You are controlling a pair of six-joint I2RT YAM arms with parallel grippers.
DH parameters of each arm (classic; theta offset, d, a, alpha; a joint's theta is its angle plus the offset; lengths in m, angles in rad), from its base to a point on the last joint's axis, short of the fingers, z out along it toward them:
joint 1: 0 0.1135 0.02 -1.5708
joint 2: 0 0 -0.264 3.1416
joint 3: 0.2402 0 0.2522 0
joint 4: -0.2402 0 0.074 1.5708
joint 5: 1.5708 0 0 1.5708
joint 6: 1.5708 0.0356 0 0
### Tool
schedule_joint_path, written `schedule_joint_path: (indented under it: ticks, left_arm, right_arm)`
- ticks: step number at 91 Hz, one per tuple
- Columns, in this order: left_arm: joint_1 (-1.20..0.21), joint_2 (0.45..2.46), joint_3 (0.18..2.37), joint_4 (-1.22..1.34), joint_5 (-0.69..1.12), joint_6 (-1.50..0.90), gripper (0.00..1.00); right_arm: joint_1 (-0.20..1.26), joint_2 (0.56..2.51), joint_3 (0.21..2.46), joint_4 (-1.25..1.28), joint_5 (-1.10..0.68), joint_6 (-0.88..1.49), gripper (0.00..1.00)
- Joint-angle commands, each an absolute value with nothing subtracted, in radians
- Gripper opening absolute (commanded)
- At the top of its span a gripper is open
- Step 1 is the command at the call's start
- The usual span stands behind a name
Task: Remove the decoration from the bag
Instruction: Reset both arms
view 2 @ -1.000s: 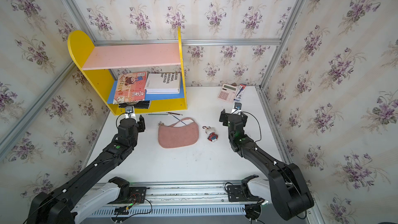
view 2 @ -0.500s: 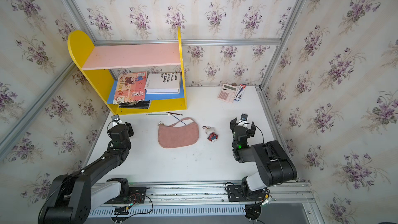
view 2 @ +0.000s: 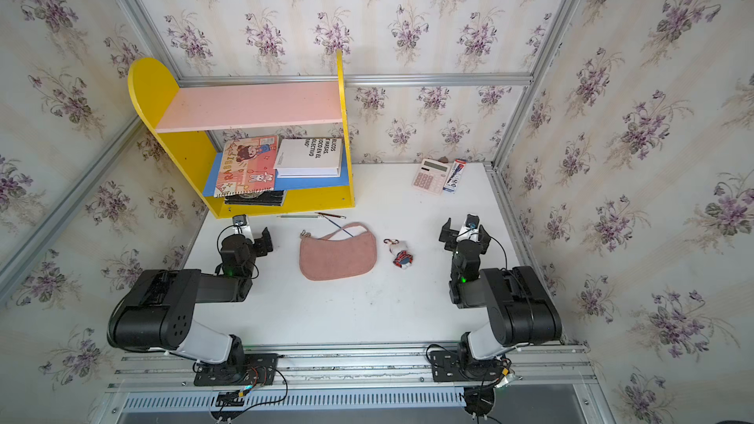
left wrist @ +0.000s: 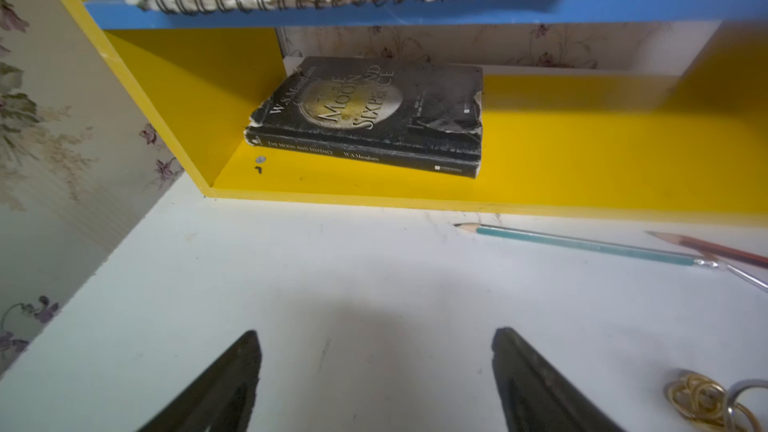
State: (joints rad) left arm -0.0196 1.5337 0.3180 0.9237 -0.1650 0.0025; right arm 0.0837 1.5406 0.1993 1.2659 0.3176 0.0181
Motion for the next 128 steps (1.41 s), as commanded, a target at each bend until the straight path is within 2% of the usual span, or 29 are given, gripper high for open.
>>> schedule_joint_path:
  ticks: [1, 4, 10, 15, 128]
  left_arm:
    - [-0.021, 1.523, 0.367, 0.9, -0.168, -0.002, 0.92]
    - [-0.02, 1.532, 0.374, 0.906, -0.172, 0.004, 0.92]
    - [-0.021, 1.549, 0.361, 0.955, -0.171, 0.013, 0.92]
    - [-0.022, 1.542, 0.362, 0.941, -0.169, 0.008, 0.92]
    - [-0.034, 1.549, 0.369, 0.941, -0.182, 0.027, 0.92]
  right_arm:
    - [0.076, 1.54, 0.201, 1.331, 0.264, 0.046, 1.0]
    - [0.077, 1.556, 0.188, 1.385, 0.267, 0.041, 1.0]
    - [0.075, 1.534, 0.205, 1.31, 0.269, 0.053, 1.0]
    - [0.076, 1.552, 0.189, 1.375, 0.27, 0.043, 1.0]
    - [0.076, 1.545, 0.195, 1.358, 0.268, 0.044, 1.0]
